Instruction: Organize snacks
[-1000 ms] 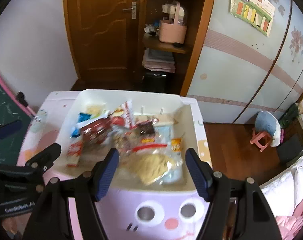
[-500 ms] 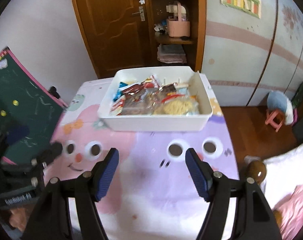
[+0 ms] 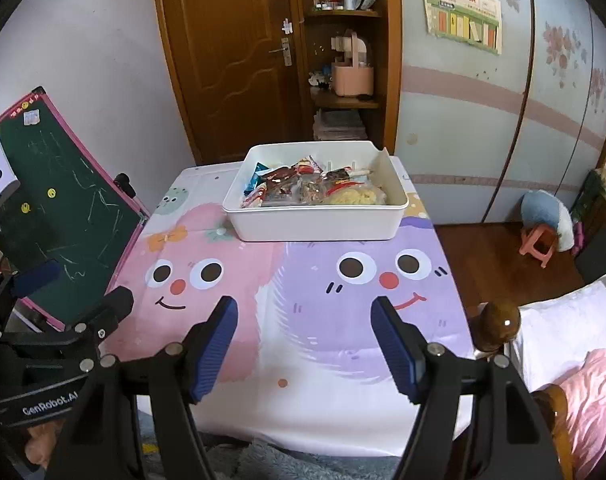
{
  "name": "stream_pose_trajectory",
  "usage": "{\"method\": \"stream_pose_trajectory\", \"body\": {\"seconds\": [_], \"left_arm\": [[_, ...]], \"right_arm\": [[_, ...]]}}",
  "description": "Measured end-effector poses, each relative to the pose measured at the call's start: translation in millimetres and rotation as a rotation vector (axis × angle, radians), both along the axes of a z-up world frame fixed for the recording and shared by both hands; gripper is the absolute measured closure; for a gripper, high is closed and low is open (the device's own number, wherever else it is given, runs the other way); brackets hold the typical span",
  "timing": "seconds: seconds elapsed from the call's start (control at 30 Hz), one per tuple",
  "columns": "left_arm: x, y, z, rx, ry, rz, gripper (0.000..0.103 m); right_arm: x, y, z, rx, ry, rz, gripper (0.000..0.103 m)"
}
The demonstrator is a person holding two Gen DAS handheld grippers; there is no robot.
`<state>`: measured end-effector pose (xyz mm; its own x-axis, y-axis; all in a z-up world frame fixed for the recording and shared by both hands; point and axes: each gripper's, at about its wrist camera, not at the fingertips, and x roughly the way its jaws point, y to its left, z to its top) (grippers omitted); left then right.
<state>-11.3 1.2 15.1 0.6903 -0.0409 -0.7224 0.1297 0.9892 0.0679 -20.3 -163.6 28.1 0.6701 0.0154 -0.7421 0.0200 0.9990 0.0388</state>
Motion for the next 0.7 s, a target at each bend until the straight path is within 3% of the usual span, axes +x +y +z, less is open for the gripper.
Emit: {"method": "stream_pose_trajectory", "body": {"seconds": [0.7], "left_arm": [[7, 7, -11, -0.034, 0.041, 0.029, 0.001]], "right_arm": [[1, 3, -10, 0.027, 0.010, 0.023, 0.033]]}}
